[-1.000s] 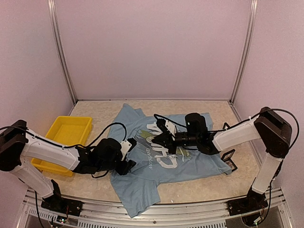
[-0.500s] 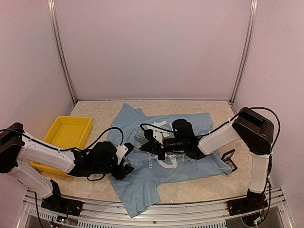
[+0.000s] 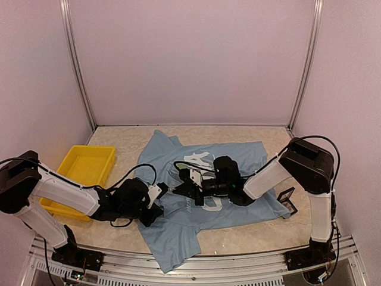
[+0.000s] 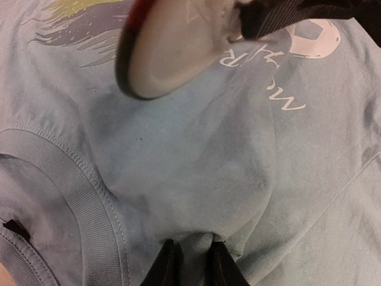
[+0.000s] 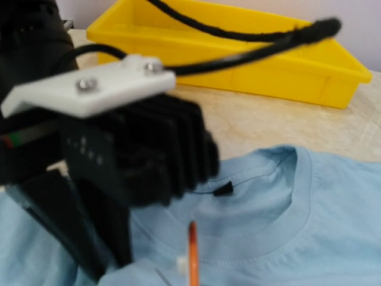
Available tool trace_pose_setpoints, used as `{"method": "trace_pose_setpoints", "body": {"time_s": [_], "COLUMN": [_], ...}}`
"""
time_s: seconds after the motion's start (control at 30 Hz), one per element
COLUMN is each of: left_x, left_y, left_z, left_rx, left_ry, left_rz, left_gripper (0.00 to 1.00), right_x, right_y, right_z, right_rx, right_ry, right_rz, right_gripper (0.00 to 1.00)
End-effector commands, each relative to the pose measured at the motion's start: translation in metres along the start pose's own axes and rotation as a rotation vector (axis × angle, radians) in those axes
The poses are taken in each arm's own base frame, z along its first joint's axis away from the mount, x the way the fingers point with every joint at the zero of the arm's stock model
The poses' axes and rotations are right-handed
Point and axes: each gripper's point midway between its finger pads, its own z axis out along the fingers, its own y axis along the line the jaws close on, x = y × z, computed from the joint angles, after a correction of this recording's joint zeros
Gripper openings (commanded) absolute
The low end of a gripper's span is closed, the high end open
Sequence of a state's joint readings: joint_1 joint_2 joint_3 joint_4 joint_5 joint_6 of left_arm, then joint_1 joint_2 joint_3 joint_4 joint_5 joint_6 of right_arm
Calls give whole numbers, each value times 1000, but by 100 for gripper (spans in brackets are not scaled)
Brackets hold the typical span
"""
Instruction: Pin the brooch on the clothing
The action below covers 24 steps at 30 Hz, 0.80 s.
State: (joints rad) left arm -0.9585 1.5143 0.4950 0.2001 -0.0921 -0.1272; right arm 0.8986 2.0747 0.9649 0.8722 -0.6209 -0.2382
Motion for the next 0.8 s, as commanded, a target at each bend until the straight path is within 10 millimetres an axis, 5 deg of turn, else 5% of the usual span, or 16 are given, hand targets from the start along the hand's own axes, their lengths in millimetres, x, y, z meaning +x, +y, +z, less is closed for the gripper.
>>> {"method": "trace_pose_setpoints", "body": {"time_s": [0.0,0.07,0.77], "left_x": [-19,-21,-41], "left_y": [-10,-10,-11], "left_z": [-4,-7,-25], "left_rx": [42,49,81], "left_ry": [-70,-85,-165], "left_rz": [19,18,-16], "left_gripper": [9,0,0], "right_x": [12,13,33], "right_y": [9,8,26], "right_z": [4,4,13], "right_rx": [22,33,80], "right_ry": [-15,-21,-21], "right_rz": [3,-7,-91], "right_gripper": [0,0,0]}}
